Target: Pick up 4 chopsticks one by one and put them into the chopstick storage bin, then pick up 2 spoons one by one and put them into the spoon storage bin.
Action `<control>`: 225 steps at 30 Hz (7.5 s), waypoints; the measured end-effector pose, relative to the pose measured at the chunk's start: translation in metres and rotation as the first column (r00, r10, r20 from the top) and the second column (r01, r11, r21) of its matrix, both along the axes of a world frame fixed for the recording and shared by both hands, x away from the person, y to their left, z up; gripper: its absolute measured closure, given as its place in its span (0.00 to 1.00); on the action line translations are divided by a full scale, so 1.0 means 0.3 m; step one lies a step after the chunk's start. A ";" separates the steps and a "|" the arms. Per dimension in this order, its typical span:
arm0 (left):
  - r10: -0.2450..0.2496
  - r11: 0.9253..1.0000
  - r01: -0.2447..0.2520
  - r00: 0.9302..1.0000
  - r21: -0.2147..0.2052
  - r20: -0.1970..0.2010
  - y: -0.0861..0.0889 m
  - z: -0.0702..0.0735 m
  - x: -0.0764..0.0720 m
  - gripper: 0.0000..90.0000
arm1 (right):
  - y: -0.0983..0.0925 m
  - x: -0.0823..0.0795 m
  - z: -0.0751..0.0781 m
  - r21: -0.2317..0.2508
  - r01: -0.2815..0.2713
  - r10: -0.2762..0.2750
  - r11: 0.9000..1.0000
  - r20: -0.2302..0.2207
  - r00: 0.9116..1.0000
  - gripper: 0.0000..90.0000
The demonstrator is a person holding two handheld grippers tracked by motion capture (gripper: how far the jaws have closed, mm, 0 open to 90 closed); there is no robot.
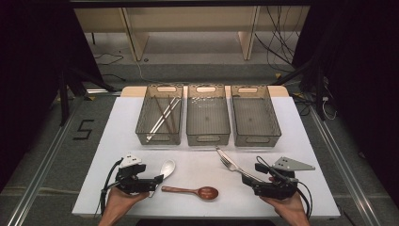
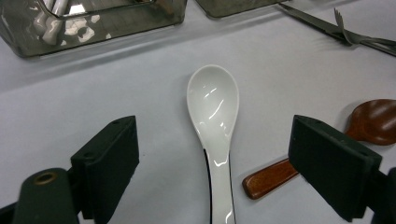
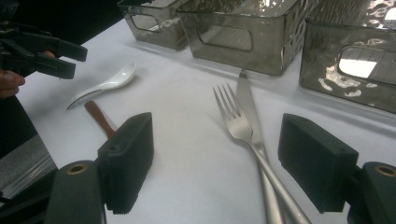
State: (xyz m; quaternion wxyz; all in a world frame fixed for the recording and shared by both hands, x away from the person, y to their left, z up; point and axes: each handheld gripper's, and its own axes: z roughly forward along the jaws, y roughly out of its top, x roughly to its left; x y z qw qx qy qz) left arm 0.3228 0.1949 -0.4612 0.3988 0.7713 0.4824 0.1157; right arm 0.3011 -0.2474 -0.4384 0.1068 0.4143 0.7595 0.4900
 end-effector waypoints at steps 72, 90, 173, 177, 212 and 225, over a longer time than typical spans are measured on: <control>-0.118 0.916 0.216 0.950 0.337 -0.290 -0.114 -0.017 0.068 0.85 | -0.001 -0.031 -0.018 -0.024 0.005 -0.004 1.000 0.018 1.000 0.31; -0.148 0.935 0.228 0.946 0.271 -0.288 -0.091 -0.011 0.073 0.85 | -0.008 -0.032 -0.016 -0.021 0.014 -0.014 1.000 0.020 1.000 0.31; -0.177 0.983 0.176 0.984 0.059 0.011 -0.398 0.304 0.556 0.85 | -0.014 -0.034 -0.015 0.007 0.005 -0.005 1.000 0.023 1.000 0.31; -0.165 0.986 0.164 0.986 0.038 0.011 -0.410 0.304 0.575 0.85 | -0.018 -0.036 -0.012 0.015 0.005 -0.006 1.000 0.028 1.000 0.31; -0.125 0.987 0.132 0.989 0.091 -0.072 -0.471 0.195 0.650 0.84 | -0.021 -0.037 -0.013 0.015 0.002 -0.003 1.000 0.027 1.000 0.31; -0.170 0.982 0.176 0.981 0.073 -0.089 -0.494 0.254 0.602 0.49 | -0.022 -0.038 -0.013 0.016 0.003 -0.003 1.000 0.027 1.000 0.31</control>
